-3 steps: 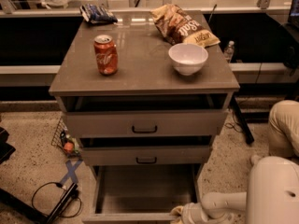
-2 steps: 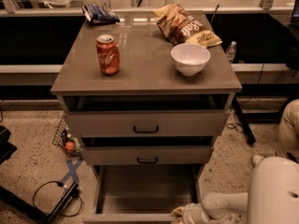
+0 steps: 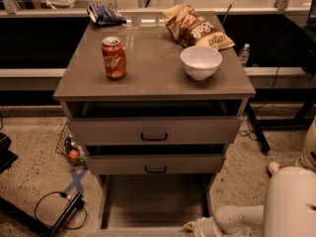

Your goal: Open bottom drawer

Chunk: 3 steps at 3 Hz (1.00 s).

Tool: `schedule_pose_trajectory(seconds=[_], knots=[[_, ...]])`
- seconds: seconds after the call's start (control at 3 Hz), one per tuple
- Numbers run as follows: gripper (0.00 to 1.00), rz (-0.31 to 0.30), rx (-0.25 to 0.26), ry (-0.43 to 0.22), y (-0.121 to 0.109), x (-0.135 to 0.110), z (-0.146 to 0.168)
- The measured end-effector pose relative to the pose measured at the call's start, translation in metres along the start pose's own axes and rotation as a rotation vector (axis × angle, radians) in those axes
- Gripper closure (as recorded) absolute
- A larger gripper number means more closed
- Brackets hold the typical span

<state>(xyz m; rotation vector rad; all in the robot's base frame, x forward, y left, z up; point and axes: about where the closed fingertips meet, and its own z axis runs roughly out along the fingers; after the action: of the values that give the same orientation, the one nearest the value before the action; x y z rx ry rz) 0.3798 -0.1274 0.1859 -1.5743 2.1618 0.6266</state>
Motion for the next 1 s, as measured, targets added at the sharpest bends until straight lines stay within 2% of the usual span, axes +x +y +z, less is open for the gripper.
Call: schedule_pose_trajectory(seconds=[1.0], knots=[[0.04,0.0,-0.005,-0.001,0.0021,-0.0006,0.0018]])
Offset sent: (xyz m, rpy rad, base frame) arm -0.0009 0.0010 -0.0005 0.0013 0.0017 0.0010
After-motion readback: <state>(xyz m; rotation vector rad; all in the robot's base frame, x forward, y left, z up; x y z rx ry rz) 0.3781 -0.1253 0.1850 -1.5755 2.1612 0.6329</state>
